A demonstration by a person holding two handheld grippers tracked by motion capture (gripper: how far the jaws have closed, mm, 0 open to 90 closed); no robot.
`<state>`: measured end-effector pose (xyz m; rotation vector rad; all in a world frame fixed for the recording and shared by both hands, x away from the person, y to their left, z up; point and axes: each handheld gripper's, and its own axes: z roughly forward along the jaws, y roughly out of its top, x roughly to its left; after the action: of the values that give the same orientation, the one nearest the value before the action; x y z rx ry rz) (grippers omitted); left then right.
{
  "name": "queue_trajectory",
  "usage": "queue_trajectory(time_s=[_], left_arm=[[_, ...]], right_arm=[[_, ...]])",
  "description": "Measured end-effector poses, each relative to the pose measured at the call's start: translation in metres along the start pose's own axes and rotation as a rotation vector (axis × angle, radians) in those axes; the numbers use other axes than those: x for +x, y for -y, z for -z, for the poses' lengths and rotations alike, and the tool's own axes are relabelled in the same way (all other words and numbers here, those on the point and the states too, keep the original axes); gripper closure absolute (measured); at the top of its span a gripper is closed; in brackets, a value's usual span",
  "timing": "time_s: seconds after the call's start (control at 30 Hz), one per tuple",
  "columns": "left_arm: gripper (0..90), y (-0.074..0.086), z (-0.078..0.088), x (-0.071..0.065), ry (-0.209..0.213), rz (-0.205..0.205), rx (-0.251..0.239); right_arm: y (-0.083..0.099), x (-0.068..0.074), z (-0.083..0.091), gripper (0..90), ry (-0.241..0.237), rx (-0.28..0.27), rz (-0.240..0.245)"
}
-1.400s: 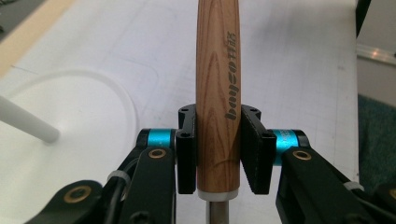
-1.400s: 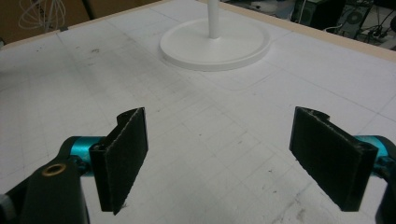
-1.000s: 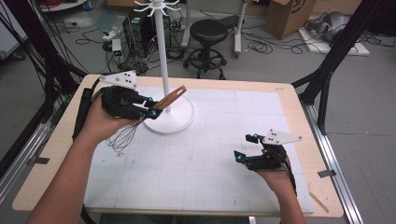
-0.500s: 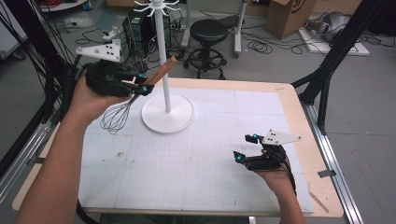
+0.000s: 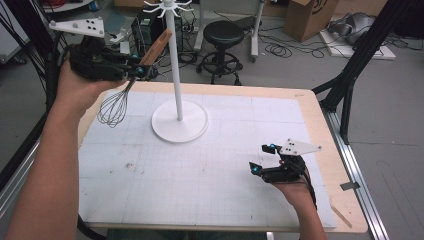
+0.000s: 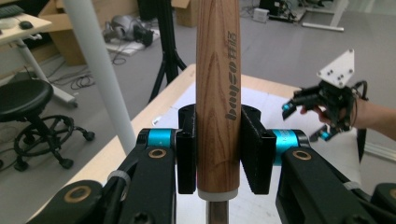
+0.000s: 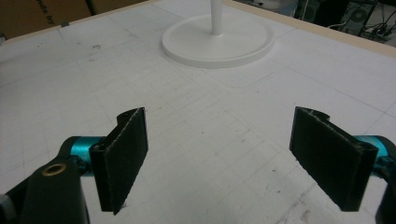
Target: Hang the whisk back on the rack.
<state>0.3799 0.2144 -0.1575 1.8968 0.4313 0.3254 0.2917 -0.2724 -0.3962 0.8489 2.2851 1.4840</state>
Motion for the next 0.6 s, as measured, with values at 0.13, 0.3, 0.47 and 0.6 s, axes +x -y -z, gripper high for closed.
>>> queue_trajectory(time_s=[0.13, 0.3, 0.47, 0.6], left_arm=[[70.1, -0.005, 0.002, 0.005, -0.021, 0.007, -0.012], [70.1, -0.01, 0.003, 0.012, -0.061, 0.022, -0.013], [70.2, -0.013, 0.004, 0.017, -0.084, 0.028, -0.014], [70.1, -0.013, 0.003, 0.022, -0.094, 0.039, -0.014]], right_arm=[[0.0, -0.001, 0.001, 18.6, 0.003, -0.004, -0.003], [0.001, -0.002, 0.002, 18.6, 0.004, -0.006, -0.006], [0.001, -0.003, 0.003, 18.6, 0.002, -0.008, -0.007], [0.001, -0.004, 0.003, 18.6, 0.006, -0.009, -0.008]])
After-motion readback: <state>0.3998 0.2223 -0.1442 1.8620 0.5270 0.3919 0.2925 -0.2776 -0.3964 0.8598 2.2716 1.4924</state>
